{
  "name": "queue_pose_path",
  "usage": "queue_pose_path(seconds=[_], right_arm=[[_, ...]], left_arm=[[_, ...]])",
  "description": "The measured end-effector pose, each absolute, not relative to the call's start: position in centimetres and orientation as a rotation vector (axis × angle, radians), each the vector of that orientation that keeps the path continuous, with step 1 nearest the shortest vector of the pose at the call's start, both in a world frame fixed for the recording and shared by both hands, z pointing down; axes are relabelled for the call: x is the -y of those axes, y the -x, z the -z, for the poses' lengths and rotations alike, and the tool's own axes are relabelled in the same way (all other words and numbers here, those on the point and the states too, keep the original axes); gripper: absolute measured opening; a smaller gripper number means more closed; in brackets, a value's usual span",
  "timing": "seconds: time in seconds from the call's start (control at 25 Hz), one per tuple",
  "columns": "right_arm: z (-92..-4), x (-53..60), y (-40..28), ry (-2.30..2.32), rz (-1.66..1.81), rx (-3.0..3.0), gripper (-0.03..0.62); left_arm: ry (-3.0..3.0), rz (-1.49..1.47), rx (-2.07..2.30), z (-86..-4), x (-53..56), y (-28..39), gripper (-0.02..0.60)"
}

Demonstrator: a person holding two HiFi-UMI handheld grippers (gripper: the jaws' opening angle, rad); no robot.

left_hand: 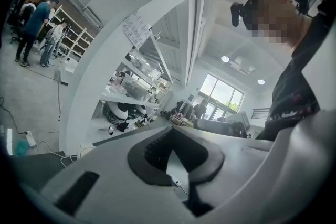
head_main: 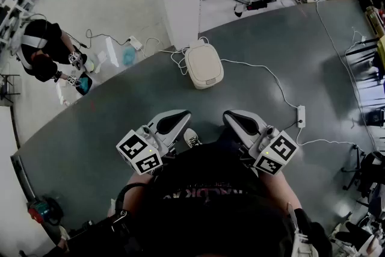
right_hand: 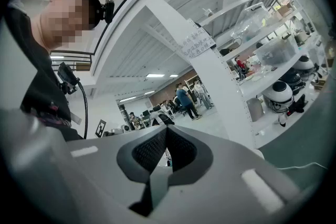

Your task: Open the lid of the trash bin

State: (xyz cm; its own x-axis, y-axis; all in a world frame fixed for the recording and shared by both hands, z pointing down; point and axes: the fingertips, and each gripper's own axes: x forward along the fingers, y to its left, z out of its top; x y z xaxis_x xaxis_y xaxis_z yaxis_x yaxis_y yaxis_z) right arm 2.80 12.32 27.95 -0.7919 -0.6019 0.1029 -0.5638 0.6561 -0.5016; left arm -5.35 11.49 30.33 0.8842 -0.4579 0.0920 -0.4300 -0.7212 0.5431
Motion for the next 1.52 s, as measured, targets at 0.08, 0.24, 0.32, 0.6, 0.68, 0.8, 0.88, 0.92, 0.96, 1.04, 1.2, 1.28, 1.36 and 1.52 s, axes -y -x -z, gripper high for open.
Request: queue_pose_path(seconds=[0.08, 0.24, 0.32, 0.6, 0.68, 0.8, 0.88, 0.92, 0.96, 1.04, 1.2, 1.28, 1.36, 1.52], right_arm=[[-28.0, -12.3, -2.6, 0.979, 0.804, -2.797, 0.003], [-28.1, -12.3, -2.6, 0.977, 0.808, -2.800, 0.003], [-27.9, -12.3, -2.5, 0.963, 0.791, -2.810, 0.003], [-26.3, -13.0, -1.4, 0.859, 0.655, -2.868, 0.005], [-26.4, -12.6, -1.7, 0.880, 0.665, -2.860, 0.005], [-26.4, -12.0, -2.0, 0.911, 0.681, -2.838, 0.005], [-26.6, -11.6, -1.9, 0.928, 0.692, -2.828, 0.005], [-26.7, -11.5, -1.9, 0.937, 0.696, -2.825, 0.005], [-26.8, -11.3, -1.9, 0.948, 0.699, -2.823, 0.005], [-27.1, -10.7, -2.0, 0.977, 0.705, -2.820, 0.005], [-27.7, -9.7, -2.5, 1.049, 0.714, -2.792, 0.005], [-27.9, -9.2, -2.9, 1.088, 0.718, -2.780, 0.005], [-28.2, -8.5, -3.5, 1.130, 0.732, -2.766, 0.005], [-29.2, -6.9, -4.9, 1.188, 0.769, -2.736, 0.005]], left_arm=[[-2.476, 0.068, 0.640, -30.4, -11.4, 5.5, 0.002], [-2.476, 0.069, 0.635, -30.4, -11.4, 5.4, 0.002], [-2.479, 0.066, 0.633, -30.4, -11.4, 5.3, 0.002], [-2.479, 0.060, 0.634, -30.5, -11.4, 5.4, 0.002], [-2.512, 0.026, 0.642, -30.5, -11.5, 5.4, 0.002], [-2.588, -0.070, 0.650, -30.8, -11.8, 5.4, 0.002], [-2.619, -0.115, 0.643, -31.1, -12.1, 5.5, 0.002], [-2.627, -0.128, 0.638, -31.3, -12.3, 5.5, 0.002], [-2.631, -0.135, 0.631, -31.4, -12.3, 5.6, 0.002], [-2.630, -0.138, 0.615, -31.7, -12.4, 5.7, 0.002], [-2.618, -0.135, 0.596, -32.4, -12.6, 6.2, 0.002], [-2.613, -0.138, 0.588, -32.6, -12.8, 6.3, 0.002], [-2.604, -0.143, 0.579, -32.8, -12.8, 6.3, 0.002], [-2.578, -0.154, 0.566, -33.3, -12.4, 5.6, 0.002]])
